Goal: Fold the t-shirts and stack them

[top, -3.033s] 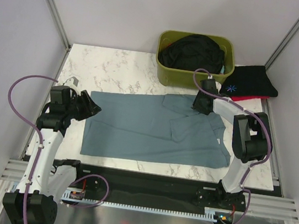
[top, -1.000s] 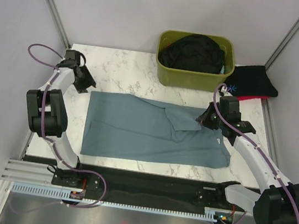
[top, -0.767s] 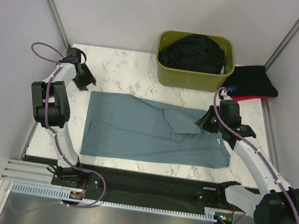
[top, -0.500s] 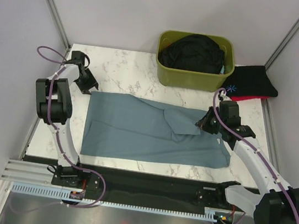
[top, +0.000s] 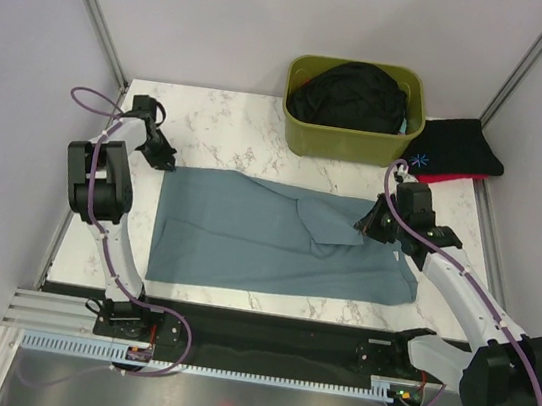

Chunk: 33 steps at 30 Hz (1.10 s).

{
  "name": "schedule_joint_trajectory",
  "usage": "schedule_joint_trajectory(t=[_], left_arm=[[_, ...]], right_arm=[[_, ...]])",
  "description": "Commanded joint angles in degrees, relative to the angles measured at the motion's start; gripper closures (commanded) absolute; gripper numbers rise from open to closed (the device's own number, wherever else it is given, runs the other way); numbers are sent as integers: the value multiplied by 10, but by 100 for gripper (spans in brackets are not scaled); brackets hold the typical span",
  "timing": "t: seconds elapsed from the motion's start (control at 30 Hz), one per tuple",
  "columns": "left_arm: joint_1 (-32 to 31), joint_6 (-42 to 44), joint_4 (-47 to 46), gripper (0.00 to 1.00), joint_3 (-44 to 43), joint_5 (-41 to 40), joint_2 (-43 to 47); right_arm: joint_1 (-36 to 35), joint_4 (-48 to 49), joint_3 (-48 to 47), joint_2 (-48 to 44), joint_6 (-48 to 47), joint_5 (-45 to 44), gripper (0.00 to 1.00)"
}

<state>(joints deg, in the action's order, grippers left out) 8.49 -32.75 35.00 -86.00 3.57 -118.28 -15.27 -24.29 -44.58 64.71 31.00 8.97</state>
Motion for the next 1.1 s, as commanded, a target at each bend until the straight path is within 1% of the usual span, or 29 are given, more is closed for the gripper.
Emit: schedule_joint_trajectory(t=[0.0,0.03,0.07,0.13,0.3,0.33,0.43,0.47,0.53,0.77,0.9,1.07], left_arm=[[-2,-8,-9,86,-11,10,-8],[-2,-6,-8,96,-12,16,-8],[-3,-5,-8,98,-13,18,-7],[-2,-2,-9,98,-14,18,1],[-3,3,-7,98,-21,6,25],[-3,6,-5,93,-23,3,25],[-4,8,2,62,-30,-19,26],[-4,8,5,59,-28,-29,28],[-4,6,9,56,-27,-57,28],[-15,11,11,55,-31,-87,14],[-15,14,11,55,-38,-90,4],[-15,17,17,50,-58,-87,-20]], right_arm=[[-2,7,-8,-2,-13,-8,100],[-2,7,-9,-2,-13,-11,100],[-2,6,-11,-1,-15,-13,100],[-3,0,-21,1,-21,-18,100],[0,-31,-83,4,-37,-31,100],[-1,-34,-91,4,-38,-33,100],[0,-40,-110,5,-38,-30,100],[0,-39,-111,5,-37,-29,100],[0,-40,-109,4,-33,-26,100],[0,-39,-88,-2,-36,-27,100],[0,-38,-81,-4,-38,-27,100],[1,-36,-72,-3,-38,-23,100]])
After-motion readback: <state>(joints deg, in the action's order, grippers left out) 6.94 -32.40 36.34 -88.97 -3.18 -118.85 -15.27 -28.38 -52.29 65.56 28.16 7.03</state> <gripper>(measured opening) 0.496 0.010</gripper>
